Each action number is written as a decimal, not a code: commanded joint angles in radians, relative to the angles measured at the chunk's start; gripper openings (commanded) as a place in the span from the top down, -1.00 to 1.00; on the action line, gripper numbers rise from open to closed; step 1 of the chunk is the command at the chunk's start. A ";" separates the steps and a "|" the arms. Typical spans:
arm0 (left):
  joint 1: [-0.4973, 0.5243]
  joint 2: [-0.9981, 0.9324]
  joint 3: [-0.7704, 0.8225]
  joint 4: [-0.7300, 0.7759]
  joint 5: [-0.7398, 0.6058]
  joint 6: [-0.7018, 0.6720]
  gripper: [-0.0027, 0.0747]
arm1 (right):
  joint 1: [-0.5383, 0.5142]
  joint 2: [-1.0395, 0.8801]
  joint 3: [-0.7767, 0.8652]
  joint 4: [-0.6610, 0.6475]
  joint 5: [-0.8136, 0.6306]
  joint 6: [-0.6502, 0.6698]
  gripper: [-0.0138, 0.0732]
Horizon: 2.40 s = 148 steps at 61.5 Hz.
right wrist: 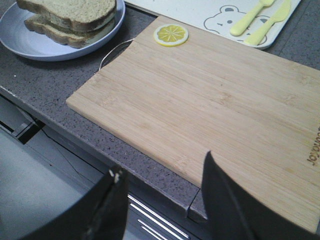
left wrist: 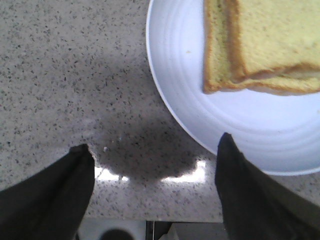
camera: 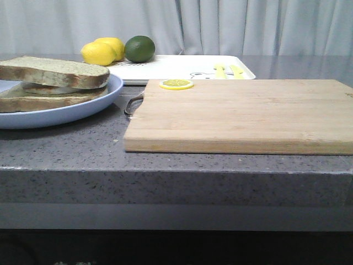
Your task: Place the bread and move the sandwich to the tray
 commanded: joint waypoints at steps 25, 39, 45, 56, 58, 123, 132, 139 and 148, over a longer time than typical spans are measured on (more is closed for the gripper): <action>0.181 0.280 -0.136 -0.409 -0.122 0.220 -0.34 | -0.002 -0.003 -0.024 -0.002 -0.073 0.000 -0.17; 0.181 0.355 -0.136 -0.451 -0.157 0.222 -0.34 | -0.002 -0.001 -0.024 -0.002 -0.073 0.000 -0.17; 0.181 0.381 -0.136 -0.452 -0.155 0.226 -0.34 | -0.002 0.000 -0.024 -0.002 -0.073 0.000 -0.17; 0.181 0.396 -0.136 -0.454 -0.150 0.239 -0.22 | -0.002 0.000 -0.024 -0.002 -0.073 0.000 -0.17; 0.181 0.396 -0.136 -0.454 -0.150 0.239 -0.13 | -0.002 0.000 -0.024 -0.002 -0.073 0.000 -0.17; 0.181 0.388 -0.316 -0.543 -0.090 0.240 0.98 | -0.002 0.000 -0.024 -0.002 -0.073 0.000 -0.17; 0.175 0.388 -0.374 -0.626 -0.088 0.240 0.98 | -0.002 0.000 -0.024 -0.002 -0.073 0.000 -0.17; 0.150 0.391 -0.413 -0.658 -0.093 0.240 0.98 | -0.002 0.000 -0.024 -0.002 -0.073 0.000 -0.17; 0.111 0.431 -0.481 -0.697 -0.101 0.240 0.98 | -0.002 0.000 -0.024 -0.002 -0.073 0.000 -0.17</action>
